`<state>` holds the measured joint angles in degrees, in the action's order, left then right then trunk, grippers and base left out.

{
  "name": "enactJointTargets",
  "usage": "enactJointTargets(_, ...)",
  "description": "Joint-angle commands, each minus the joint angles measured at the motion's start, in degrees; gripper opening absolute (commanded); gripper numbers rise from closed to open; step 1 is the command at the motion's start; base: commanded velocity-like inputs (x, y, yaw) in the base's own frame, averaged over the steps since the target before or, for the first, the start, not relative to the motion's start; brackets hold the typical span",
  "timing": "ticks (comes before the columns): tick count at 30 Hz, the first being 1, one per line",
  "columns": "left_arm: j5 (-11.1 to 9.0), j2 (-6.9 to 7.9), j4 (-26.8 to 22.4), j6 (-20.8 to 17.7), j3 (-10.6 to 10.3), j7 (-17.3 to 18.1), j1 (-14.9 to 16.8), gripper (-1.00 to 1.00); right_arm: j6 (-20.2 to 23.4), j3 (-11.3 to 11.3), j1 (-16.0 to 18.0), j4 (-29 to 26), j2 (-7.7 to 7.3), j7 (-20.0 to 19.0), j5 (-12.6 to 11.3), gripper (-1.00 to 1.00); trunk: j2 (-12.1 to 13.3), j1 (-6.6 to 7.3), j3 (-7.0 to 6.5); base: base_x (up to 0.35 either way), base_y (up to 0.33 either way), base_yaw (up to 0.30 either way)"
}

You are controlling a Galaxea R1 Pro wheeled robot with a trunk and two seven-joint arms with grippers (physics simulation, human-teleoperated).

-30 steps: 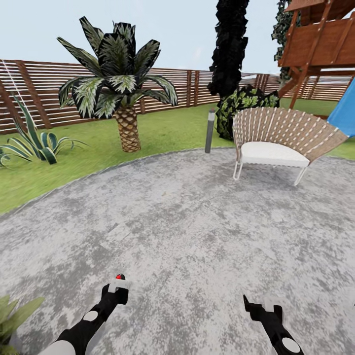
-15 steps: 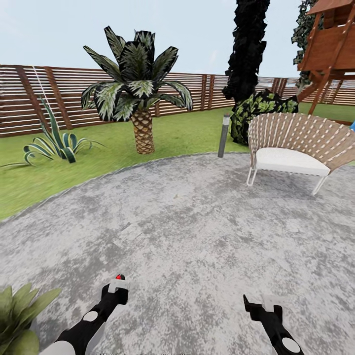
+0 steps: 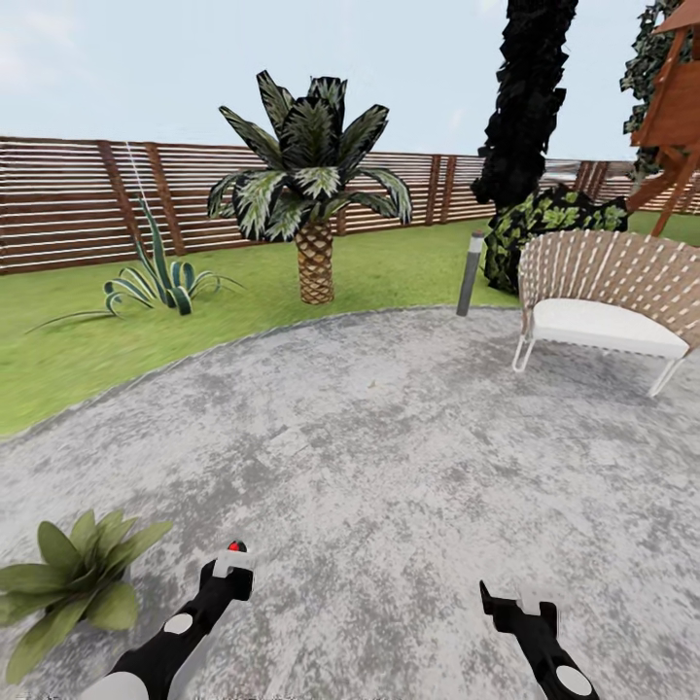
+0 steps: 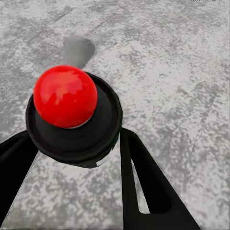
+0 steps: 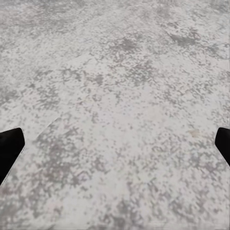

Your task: Pick up the pesticide atomizer in the garden and spray insectifuge to fully cover both potted plants in the garden.

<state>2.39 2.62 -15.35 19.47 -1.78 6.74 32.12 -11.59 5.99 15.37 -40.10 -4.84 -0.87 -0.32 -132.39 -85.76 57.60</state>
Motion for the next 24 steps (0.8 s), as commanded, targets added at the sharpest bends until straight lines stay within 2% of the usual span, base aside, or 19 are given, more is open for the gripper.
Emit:
enactJointTargets(1, 0.24, 0.02, 0.05, 0.24, -0.15, -0.06, 0.04, -1.00, -0.15, 0.08, 0.01, 0.02, 0.01, -0.09, -0.03, 1.00, -0.02, 0.02, -0.02, -0.041, 0.000, 0.191)
enactJointTargets(24, 0.24, 0.02, 0.05, 0.22, -0.15, -0.06, 0.04, -1.00, -0.12, 0.08, 0.01, 0.02, 0.01, -0.09, -0.03, 1.00, -0.02, 0.02, -1.38, -0.003, 0.000, 0.218)
